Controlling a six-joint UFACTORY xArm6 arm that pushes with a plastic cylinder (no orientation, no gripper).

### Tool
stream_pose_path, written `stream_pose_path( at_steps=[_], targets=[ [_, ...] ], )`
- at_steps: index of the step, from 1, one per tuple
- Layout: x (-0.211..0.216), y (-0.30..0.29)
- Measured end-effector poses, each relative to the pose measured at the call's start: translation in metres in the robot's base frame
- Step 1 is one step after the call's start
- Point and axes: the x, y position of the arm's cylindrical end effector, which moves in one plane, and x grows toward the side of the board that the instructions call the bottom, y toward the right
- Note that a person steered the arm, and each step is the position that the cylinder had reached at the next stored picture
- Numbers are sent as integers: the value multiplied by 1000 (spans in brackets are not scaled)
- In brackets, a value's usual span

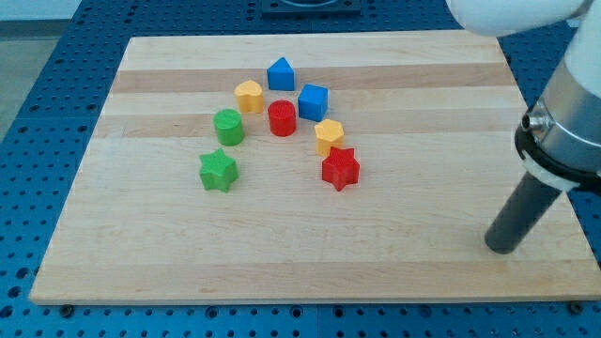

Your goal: Move the red star to the right of the green star

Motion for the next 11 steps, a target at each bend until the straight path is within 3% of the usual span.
stream_pose_path(
  at_steps=[2,3,4,5,8,9,10,11],
  targets=[
    [-135,-40],
    [-144,-46],
    [-144,-47],
    [-110,-82],
    [-83,-232],
    [-83,-243],
    [-83,-178],
    [-83,-167]
  ],
)
